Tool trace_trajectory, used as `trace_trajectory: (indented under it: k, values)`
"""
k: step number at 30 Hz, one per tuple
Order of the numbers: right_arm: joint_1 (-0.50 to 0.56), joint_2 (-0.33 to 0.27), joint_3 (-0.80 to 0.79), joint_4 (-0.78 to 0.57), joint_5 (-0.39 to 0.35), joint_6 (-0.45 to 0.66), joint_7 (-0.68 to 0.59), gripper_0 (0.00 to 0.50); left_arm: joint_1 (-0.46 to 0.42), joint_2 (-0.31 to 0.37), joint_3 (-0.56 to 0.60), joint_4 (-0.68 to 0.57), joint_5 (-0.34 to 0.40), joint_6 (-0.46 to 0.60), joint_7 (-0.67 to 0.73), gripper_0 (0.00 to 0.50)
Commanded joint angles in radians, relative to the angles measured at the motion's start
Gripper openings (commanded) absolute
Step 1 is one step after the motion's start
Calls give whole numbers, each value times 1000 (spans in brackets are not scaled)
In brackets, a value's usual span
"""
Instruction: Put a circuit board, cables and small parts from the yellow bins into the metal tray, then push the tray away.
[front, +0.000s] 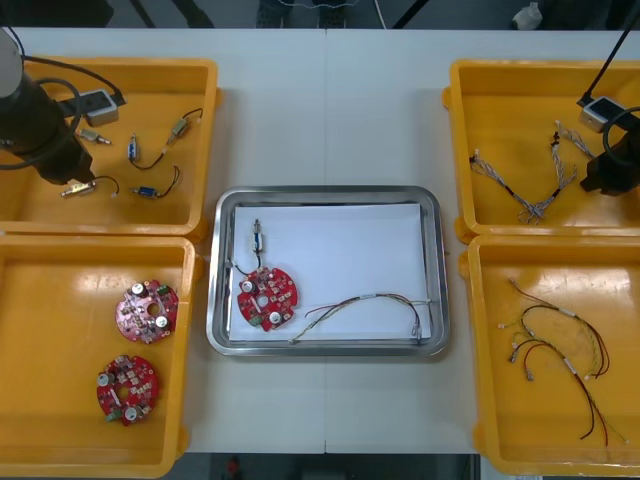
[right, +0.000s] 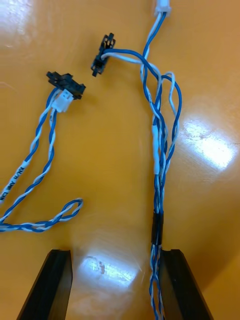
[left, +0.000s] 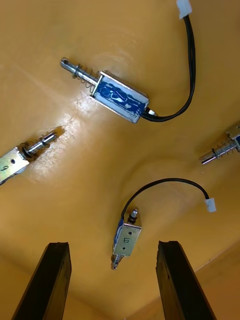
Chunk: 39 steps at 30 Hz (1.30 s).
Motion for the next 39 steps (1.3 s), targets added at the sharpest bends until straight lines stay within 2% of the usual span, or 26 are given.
trace_trajectory:
  k: [1,7,21,22,23,24,25,26,39]
  values:
    - [-69,-53,-20,2,25,33,9,500,-52,43,-38,24,17,-40,0,500]
    - [-75,-57,-27,3,37,31,11,500,-52,43,-61,41,18,-53,-10,500]
    - [-30,-44,-31,16,16,-1,-5,500,-50,41,-161,103,48,-168,-27,500]
    - [-32,-41,-34,26,14,-5,-3,500,-50,41,-161,104,49,-169,-27,438]
    - [-32,-39,-42,46,5,-21,1,500,-49,38,-161,109,52,-171,-27,244]
    - [-32,-38,-48,54,2,-28,5,500,-47,38,-161,109,52,-172,-27,161]
    - [-30,-34,-51,74,-6,-47,11,500,-47,38,-161,109,52,-174,-28,49]
    - [-30,-33,-51,83,-7,-55,12,500,-47,38,-161,109,52,-174,-27,7]
    - [-27,1,-51,137,-9,-102,9,500,-47,38,-129,106,61,-157,-23,0]
